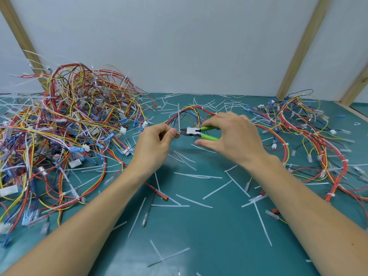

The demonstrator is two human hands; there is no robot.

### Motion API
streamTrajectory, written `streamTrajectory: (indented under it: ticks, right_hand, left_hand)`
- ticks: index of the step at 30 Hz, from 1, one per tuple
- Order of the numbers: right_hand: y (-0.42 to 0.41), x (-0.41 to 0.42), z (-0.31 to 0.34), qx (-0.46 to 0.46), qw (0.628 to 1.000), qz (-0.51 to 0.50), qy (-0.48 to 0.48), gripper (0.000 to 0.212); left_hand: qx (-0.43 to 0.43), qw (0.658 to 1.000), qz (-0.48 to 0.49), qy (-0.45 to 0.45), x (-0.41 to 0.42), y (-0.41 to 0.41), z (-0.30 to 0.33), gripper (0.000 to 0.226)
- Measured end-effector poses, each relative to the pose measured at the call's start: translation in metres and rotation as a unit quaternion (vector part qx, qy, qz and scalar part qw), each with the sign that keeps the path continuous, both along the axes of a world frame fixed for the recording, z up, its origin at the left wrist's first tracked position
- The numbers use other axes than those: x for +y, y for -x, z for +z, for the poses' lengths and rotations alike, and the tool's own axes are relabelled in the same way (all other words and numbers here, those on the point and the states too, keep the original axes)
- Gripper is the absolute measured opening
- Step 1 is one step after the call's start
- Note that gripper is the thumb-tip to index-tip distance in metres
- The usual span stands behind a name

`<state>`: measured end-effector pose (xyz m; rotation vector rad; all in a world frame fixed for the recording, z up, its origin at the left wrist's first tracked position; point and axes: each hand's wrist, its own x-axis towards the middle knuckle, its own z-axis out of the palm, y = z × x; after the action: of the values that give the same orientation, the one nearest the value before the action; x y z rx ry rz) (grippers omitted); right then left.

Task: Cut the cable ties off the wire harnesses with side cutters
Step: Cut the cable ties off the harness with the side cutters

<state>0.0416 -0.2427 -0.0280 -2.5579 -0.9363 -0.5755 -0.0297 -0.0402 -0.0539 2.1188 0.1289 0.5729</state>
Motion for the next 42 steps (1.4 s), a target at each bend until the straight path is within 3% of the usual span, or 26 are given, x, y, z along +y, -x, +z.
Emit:
streamTrajectory:
  ticks: [34,40,42]
  right_hand:
    - [-0.001,0.000,-0.006,0.016,0.998,0.026,-0.049,0.028]
    - [-0.005,-0.001,-0.011,0.039,0.987,0.009,-0.158,0.028]
    - [-0.007,-0.003,-0.011,0.078,0.980,0.029,-0.180,0.031]
  left_hand:
    - [-0.008,1.000,0.001,-0.006,-0.002,0.001,-0.001,0.028]
    - [0.007,1.000,-0.002,0.026,0.001,-0.002,-0.003,0.030]
    - [0.029,0.994,-0.002,0.105,0.001,-0.003,-0.001,0.030]
